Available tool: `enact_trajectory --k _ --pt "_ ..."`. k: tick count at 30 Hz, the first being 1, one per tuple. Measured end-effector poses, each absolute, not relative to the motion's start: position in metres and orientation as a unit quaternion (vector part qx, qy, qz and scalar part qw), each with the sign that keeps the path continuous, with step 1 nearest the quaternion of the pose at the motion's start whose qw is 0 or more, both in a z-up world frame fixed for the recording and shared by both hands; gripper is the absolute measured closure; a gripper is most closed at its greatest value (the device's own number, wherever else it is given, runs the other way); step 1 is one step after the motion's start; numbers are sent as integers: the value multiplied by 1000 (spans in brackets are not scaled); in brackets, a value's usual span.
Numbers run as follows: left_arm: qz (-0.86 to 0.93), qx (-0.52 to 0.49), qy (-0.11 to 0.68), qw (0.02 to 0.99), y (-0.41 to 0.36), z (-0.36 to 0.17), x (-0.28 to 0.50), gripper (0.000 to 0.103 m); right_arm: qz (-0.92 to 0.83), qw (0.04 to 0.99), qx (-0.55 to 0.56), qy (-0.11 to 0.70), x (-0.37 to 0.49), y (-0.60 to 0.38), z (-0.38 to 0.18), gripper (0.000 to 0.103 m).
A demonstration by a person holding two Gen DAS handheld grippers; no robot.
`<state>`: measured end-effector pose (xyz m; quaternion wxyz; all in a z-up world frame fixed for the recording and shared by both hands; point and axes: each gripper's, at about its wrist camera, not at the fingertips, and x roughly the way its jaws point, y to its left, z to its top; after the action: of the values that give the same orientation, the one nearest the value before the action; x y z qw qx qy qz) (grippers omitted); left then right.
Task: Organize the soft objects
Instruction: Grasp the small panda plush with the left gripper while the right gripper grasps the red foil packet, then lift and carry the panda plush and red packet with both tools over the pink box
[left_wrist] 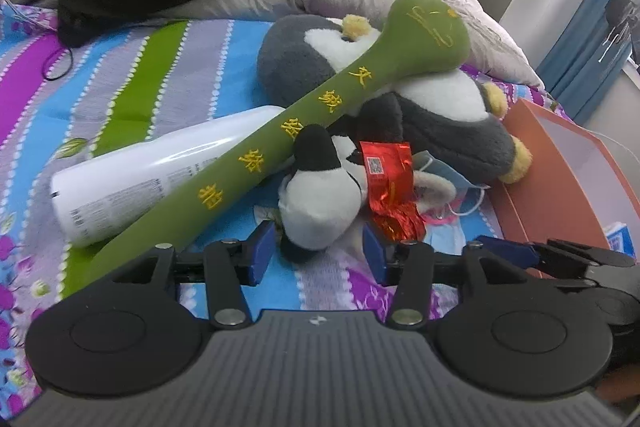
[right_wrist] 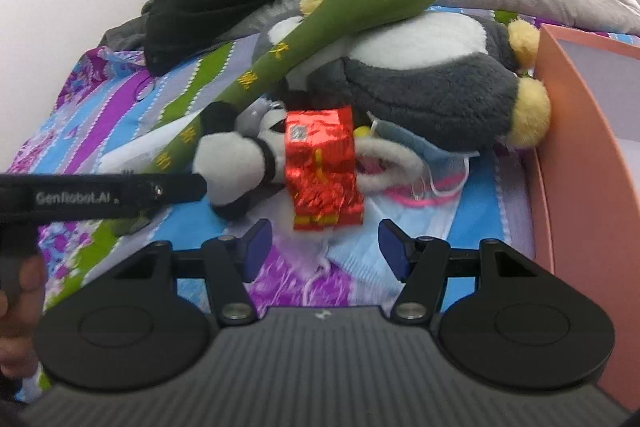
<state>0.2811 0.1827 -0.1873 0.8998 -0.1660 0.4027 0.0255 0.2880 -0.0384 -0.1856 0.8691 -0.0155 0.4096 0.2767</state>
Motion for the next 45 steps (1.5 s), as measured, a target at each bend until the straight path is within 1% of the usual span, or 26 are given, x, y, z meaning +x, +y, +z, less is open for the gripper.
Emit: enact_trajectory --k 2,11,13,14,17,21,29,38,45 --pt "23 -168 405 899 183 -192 289 43 282 867 -20 410 297 -34 -191 41" --pt "24 -173 409 896 184 -208 314 43 294 852 -42 431 324 -16 -211 42" --pt "24 -174 407 897 183 -207 314 45 300 849 -39 433 325 -14 -212 43" --pt "25 -174 407 897 183 -207 314 47 297 848 -38 437 326 -13 -213 45" --pt "29 -167 401 900 180 -203 310 52 298 849 -47 434 321 -12 -210 46" --pt "42 -158 402 901 176 -198 301 54 299 848 -67 432 310 -9 -204 48" --pt "61 -171 393 902 169 -175 261 54 292 854 -71 426 272 -27 -182 48" --pt "74 -145 393 905 143 -146 205 54 276 858 -67 429 219 -49 -160 48" --pt "78 -151 391 905 128 -131 161 54 268 866 -64 417 180 -67 -137 48"
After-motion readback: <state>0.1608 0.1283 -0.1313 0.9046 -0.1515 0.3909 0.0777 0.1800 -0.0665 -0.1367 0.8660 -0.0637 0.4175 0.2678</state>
